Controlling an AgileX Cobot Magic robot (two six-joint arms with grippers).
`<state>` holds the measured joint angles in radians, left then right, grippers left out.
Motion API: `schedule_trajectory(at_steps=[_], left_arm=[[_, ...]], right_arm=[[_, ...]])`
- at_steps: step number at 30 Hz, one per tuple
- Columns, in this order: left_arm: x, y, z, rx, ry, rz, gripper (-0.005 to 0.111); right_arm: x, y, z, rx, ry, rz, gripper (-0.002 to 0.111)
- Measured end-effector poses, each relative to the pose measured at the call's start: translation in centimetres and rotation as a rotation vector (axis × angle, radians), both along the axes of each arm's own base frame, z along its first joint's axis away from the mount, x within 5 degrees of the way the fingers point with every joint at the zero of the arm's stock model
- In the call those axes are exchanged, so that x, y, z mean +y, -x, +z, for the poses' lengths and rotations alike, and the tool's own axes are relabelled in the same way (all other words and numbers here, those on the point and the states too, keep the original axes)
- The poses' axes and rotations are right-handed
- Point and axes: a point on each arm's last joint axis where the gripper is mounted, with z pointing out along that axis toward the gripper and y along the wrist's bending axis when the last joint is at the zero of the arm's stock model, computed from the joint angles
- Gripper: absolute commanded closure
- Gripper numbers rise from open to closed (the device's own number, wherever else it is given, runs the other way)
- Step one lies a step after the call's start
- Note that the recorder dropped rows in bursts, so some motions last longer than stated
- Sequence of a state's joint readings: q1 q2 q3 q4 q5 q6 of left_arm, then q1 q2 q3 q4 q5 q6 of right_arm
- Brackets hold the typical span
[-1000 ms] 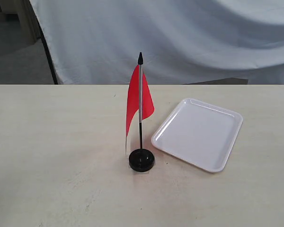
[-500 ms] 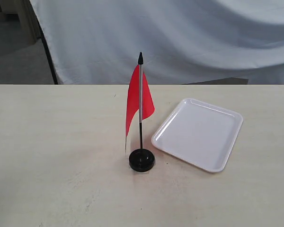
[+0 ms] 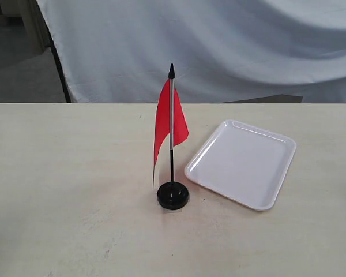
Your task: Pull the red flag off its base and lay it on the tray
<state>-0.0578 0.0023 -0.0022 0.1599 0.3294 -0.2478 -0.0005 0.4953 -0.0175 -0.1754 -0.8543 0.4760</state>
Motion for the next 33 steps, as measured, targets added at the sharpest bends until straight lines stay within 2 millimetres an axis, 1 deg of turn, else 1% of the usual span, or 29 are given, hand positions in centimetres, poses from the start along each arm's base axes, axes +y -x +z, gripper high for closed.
schedule_trajectory(at_steps=[4,7,9,11,13,16,19,22,26,28,31,32,33], left_arm=[[0.0,0.0,0.0,0.000,0.000,0.000,0.107],[0.0,0.0,0.0,0.000,0.000,0.000,0.107],[0.0,0.0,0.0,0.000,0.000,0.000,0.107],[0.0,0.0,0.0,0.000,0.000,0.000,0.107],[0.0,0.0,0.0,0.000,0.000,0.000,0.107],[0.0,0.0,0.0,0.000,0.000,0.000,0.107],[0.0,0.0,0.0,0.000,0.000,0.000,0.107],[0.0,0.0,0.0,0.000,0.000,0.000,0.107],[0.0,0.0,0.0,0.000,0.000,0.000,0.107],[0.0,0.0,0.0,0.000,0.000,0.000,0.107],[0.0,0.0,0.0,0.000,0.000,0.000,0.107],[0.0,0.0,0.0,0.000,0.000,0.000,0.107],[0.0,0.0,0.0,0.000,0.000,0.000,0.107]], right_arm=[[1.4,-4.3,-0.4,0.112,0.132,0.120,0.109],[2.8,-7.8,-1.6,0.190,0.208,0.249,0.109],[3.9,-10.3,-3.3,0.267,0.247,0.329,0.109],[5.4,-12.4,-5.6,0.347,0.298,0.398,0.109],[7.7,-14.0,-7.8,0.397,0.381,0.484,0.109],[10.8,-15.4,-10.9,0.452,0.509,0.589,0.109],[13.0,-15.9,-12.7,0.476,0.572,0.675,0.109],[13.8,-16.1,-13.2,0.484,0.588,0.703,0.109],[14.0,-16.0,-13.3,0.487,0.589,0.715,0.107],[14.0,-16.0,-13.4,0.490,0.592,0.717,0.097],[14.0,-16.0,-13.4,0.494,0.589,0.715,0.065],[14.0,-16.0,-13.4,0.494,0.588,0.714,0.046],[14.0,-16.1,-13.4,0.495,0.586,0.710,0.035]])
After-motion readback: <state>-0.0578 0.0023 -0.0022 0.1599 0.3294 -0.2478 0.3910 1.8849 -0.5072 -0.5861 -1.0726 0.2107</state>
